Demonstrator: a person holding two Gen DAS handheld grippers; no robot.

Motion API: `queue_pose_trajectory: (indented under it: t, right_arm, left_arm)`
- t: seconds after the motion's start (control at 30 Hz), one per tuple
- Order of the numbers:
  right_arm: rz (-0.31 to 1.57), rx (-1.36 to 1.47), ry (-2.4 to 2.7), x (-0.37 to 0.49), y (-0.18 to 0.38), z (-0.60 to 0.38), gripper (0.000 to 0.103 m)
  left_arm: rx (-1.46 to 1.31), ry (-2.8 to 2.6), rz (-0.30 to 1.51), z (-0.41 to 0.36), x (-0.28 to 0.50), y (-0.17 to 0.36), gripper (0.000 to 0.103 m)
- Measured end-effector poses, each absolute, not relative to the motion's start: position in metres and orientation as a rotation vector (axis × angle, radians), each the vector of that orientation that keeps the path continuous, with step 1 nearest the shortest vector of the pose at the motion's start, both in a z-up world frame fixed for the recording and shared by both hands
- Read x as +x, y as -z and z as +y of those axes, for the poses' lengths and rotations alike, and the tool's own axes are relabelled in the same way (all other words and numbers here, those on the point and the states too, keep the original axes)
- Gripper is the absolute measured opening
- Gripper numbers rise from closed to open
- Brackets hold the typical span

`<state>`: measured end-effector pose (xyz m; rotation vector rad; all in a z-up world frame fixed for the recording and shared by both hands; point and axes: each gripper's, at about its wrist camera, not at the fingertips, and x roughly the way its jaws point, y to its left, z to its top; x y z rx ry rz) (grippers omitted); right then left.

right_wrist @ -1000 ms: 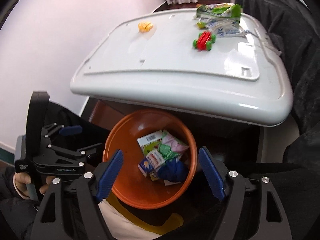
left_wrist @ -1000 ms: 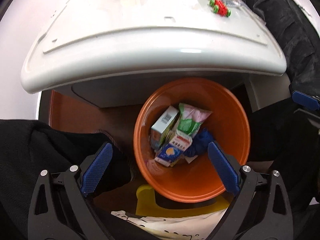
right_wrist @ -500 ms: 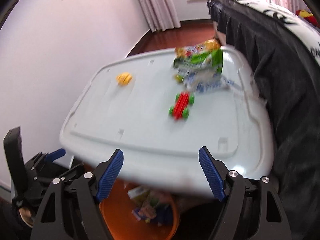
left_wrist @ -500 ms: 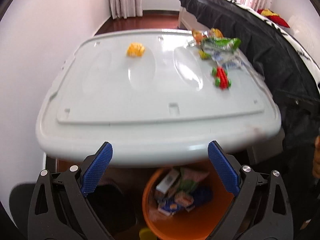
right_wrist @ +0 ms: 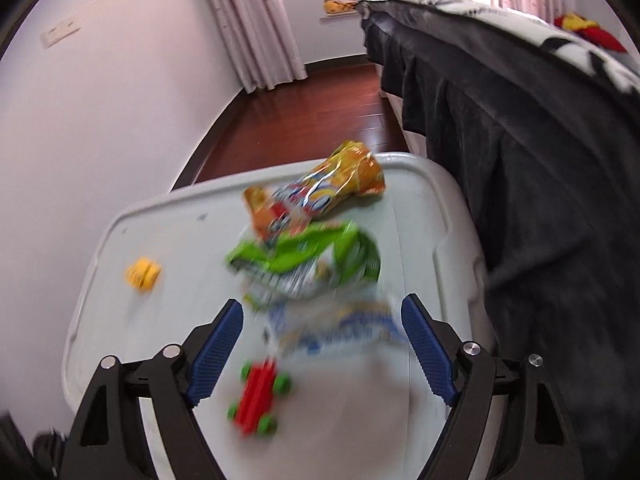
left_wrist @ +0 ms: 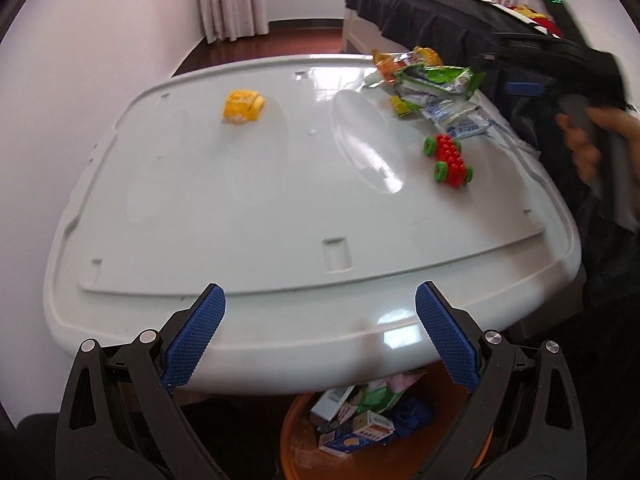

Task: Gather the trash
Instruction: 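Grasp the green snack wrapper with the right gripper while the left grasps the red block car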

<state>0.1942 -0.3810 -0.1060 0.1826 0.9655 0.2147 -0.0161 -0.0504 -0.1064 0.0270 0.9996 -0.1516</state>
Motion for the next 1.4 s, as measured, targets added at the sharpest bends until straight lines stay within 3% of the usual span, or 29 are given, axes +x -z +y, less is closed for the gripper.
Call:
queue_pose_trajectory:
  t: [0.2, 0.27, 0.3, 0.37, 0.9, 1.27, 1.3, 1.37, 1.4]
  right_arm:
    - [0.996, 0.23, -0.214, 0.244, 0.136, -0.382, 0.076]
    - [1.03, 0.248, -0.25, 0.254, 0.147, -0.38, 0.038]
    - [1.025, 0.251, -0.263, 0.256, 0.148, -0.379, 0.036]
    - [1.017, 0.215, -0.266, 0.255, 0.147, -0.373, 0.022]
    - [0.716, 0.152, -0.247, 0.149, 0.034, -0.376, 0.019]
    - [0.64, 0.18, -0.052, 0.053, 0.012, -0.426, 0.019]
    - [0.64, 0.195, -0.046, 0.05, 0.013, -0.43, 0.019]
    - [0.641, 0.224, -0.045, 0.05, 0.013, -0.439, 0.019]
    - [0.644, 0.246, -0.047, 0.05, 0.014, -0.442, 0.019]
  left_arm:
    - [0.031, 0.193, 0.967, -0.059, -0.01, 0.102, 0.093]
    - [0.027, 0.206, 0.966, -0.061, -0.009, 0.103, 0.093]
    - [0.029, 0.206, 0.966, -0.061, -0.009, 0.103, 0.093]
    - [0.039, 0.207, 0.965, -0.062, -0.009, 0.104, 0.093]
    - [0.074, 0.28, 0.919, -0.104, 0.014, 0.091, 0.093]
    - [0.047, 0.29, 0.959, -0.165, 0.077, 0.12, 0.093]
    - [0.039, 0.277, 0.956, -0.169, 0.083, 0.123, 0.09]
    - [0.025, 0.258, 0.973, -0.178, 0.099, 0.133, 0.049]
    - [0.03, 0.264, 1.016, -0.184, 0.11, 0.141, 0.038]
